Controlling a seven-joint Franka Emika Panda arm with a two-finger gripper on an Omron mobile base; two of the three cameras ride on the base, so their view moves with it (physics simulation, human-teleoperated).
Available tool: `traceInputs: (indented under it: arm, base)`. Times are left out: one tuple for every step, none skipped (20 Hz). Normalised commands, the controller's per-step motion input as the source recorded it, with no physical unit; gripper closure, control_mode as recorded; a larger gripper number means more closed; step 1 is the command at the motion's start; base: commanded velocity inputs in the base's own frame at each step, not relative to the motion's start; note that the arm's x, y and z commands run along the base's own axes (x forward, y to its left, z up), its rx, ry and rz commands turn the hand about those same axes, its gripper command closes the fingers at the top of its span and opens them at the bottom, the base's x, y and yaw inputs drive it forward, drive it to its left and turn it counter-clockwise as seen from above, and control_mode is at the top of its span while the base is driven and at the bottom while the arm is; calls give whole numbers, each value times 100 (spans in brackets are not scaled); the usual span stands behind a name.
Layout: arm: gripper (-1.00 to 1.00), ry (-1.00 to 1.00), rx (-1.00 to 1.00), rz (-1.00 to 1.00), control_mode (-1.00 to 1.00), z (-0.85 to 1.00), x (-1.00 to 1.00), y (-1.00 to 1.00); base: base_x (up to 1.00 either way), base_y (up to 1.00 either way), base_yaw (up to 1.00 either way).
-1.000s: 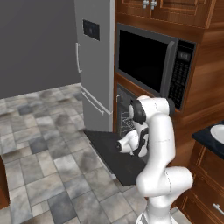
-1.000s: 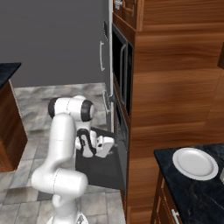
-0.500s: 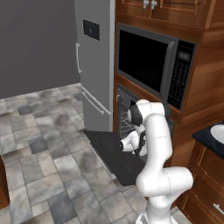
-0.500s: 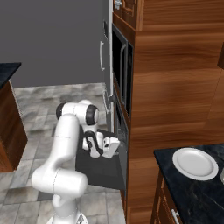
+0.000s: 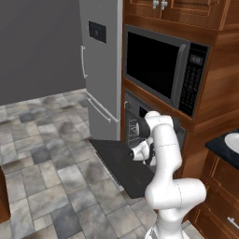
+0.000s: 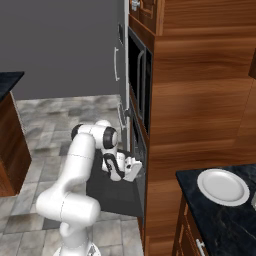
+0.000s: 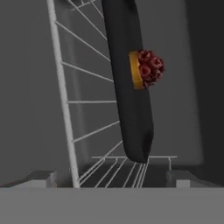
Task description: Take the baked cake out of the oven and place it on the plate for cooling. Then close the oven door.
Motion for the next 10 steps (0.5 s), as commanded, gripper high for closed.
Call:
traceInputs:
  arm:
    - [-100, 5, 0, 0, -100, -37, 35, -15]
    - [-100, 5, 0, 0, -100, -36, 35, -14]
    - [-100, 6, 0, 0, -100, -37, 39, -14]
    - [-100, 5, 0, 0, -100, -39, 37, -14]
    - [-100, 5, 0, 0, -100, -39, 36, -14]
    - [-100, 5, 0, 0, -100, -40, 39, -14]
    - [-100, 6, 0, 0, -100, -41, 37, -14]
    - [-100, 7, 0, 0, -100, -44, 42, -11]
    - [-100, 7, 0, 0, -100, -44, 41, -11]
    - [-100, 7, 0, 0, -100, -45, 43, -11]
  base:
    - [0, 0, 0]
    - [0, 0, 0]
    - [0, 0, 0]
    - [0, 0, 0]
    - [0, 0, 0]
    - [0, 0, 0]
    - [0, 0, 0]
    - [0, 0, 0]
    - [0, 0, 0]
    - [0, 0, 0]
